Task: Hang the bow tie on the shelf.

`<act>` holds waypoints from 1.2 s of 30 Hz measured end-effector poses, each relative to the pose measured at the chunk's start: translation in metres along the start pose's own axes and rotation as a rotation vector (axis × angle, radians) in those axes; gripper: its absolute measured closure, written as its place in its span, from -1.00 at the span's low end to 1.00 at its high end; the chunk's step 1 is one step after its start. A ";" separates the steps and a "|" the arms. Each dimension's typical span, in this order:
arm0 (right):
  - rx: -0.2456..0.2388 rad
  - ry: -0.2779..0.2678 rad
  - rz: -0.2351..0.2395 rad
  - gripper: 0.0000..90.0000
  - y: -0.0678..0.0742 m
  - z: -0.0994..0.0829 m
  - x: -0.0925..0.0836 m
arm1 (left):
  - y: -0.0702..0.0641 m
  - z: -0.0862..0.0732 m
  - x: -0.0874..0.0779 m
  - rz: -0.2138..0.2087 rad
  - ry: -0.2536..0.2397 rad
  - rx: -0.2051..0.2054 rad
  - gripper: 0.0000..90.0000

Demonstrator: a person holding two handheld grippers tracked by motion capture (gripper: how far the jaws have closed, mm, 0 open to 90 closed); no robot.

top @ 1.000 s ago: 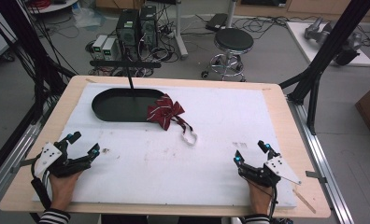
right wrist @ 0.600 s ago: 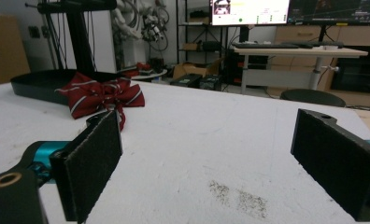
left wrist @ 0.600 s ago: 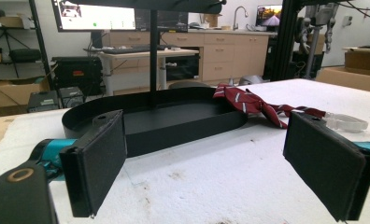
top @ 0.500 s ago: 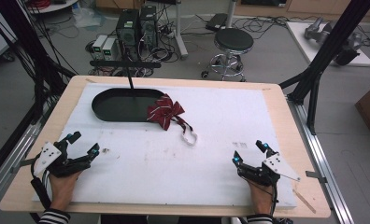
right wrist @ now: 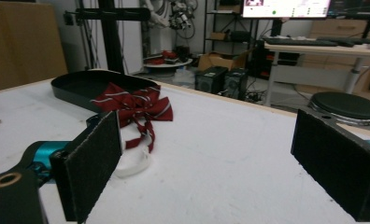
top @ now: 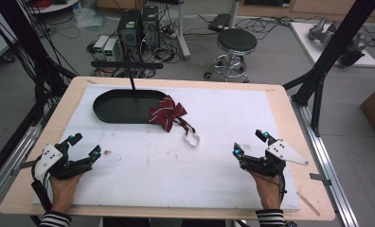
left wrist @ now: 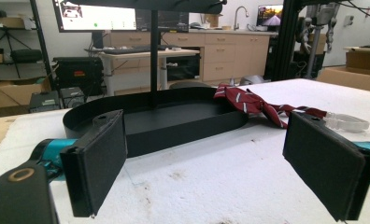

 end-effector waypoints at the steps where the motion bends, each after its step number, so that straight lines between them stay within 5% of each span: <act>1: 0.000 0.008 0.021 -0.82 0.002 0.005 0.004 | 0.000 0.000 0.000 0.000 0.000 0.001 -0.69; 5: 0.011 0.048 0.078 -0.82 0.007 0.015 0.019 | 0.000 0.000 0.000 0.000 -0.002 0.000 -0.69; 12: -0.045 0.142 0.174 -0.82 0.020 0.021 0.044 | 0.000 0.000 0.000 -0.002 -0.001 -0.002 -0.69; 18: -0.028 0.249 0.269 -0.82 0.031 0.019 0.068 | 0.000 0.000 0.000 -0.003 -0.001 0.000 -0.69; 29: -0.065 0.379 0.363 -0.68 0.053 0.009 0.110 | 0.000 0.000 0.000 -0.004 -0.003 0.001 -0.69; 36: -0.058 0.435 0.369 -0.68 0.058 0.003 0.126 | 0.000 0.000 0.000 -0.003 -0.004 0.000 -0.69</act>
Point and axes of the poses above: each handheld gripper's, and its own axes: x roughly forward along the jaws, z roughly out of its top, y roughly to its left, the point moved 4 cm from there along x, roughly forward along the jaws, and after that the axes turned 11 degrees about -y, right-handed, at the moved point
